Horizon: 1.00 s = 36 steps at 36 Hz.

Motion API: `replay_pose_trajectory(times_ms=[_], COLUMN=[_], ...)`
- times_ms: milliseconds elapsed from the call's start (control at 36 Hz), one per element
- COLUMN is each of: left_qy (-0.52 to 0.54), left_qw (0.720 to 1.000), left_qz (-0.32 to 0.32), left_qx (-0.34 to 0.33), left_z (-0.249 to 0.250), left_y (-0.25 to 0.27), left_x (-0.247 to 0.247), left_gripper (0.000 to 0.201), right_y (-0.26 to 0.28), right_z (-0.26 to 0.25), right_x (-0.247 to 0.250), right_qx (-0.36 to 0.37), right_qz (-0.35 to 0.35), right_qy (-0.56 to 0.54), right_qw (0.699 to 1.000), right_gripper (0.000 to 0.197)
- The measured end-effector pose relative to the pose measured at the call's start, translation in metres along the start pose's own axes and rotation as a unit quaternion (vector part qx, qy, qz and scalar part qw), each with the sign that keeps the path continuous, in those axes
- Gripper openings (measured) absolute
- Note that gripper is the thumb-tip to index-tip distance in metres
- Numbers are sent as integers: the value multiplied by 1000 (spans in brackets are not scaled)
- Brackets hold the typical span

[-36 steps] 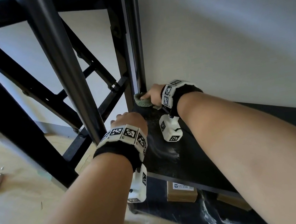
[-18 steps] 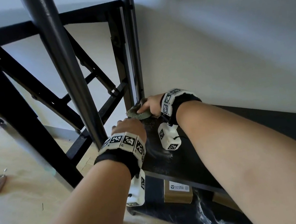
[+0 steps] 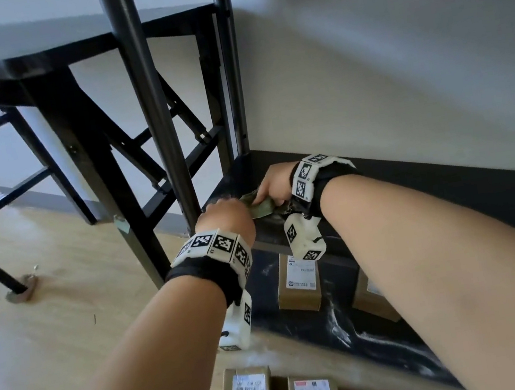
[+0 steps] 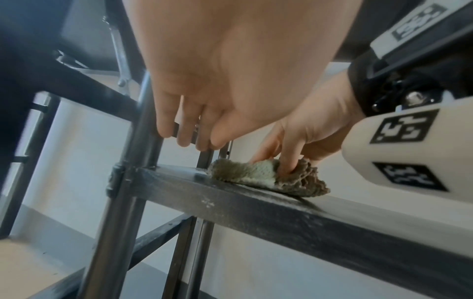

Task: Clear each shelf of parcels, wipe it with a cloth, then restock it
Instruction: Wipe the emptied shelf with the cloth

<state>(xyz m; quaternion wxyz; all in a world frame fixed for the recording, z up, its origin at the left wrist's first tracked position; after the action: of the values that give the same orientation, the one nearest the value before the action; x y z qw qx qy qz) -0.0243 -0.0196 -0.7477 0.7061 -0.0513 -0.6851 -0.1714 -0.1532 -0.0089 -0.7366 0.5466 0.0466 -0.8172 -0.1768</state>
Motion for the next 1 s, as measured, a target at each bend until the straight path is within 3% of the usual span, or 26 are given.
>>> replay_pose_trajectory(times_ms=[56,194,250,306,444,611,805,889,1000], left_qy=[10,57,72,81,85,79,53,38,35], left_qw=[1000,997,994,991,987,992,994,994,994], left_qz=[8,60,78,102,132,101,97,100,103], left_qx=[-2,2,-2,-17,-29,-11,5,6,7], left_z=[-5,-22,-27,-30,-37,-40,-49,-56,-66], left_y=[7,18,21,22,25,27,32,33,32], left_x=[1,-2,-5,-6,-13,-17,-16,-20,-24], left_gripper=[43,37,38,39,44,39,33,30,31], right_y=[8,16,17,19,4,11,27,37,54], right_z=[2,37,45,46,47,3,-13,-16,3], right_x=[1,8,4,-7,-15,-23,-42,-39,-28], right_qx=[8,-57,-86,-127,-140,-71,-8,-39,-140], right_qz=[19,183,169,108,112,113,170,173,228], right_qy=[7,-47,-24,-1,20,-17,-82,-79,-21], right_qw=[1000,980,982,986,984,991,982,981,963], right_gripper=[35,36,40,47,48,38,34,31,24])
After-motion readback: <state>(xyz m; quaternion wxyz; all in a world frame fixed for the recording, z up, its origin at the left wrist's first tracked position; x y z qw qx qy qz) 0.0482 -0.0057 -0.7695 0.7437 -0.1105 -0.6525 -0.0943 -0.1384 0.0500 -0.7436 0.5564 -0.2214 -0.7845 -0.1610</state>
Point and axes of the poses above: each hand's wrist, its own y-axis away from the middle knuckle, its own x-axis out of the back of the hand, z = x × y, the point moved 4 cm from there along -y, towards the middle knuckle, and after that the axes turned 15 degrees about x, right-handed, at the moved point
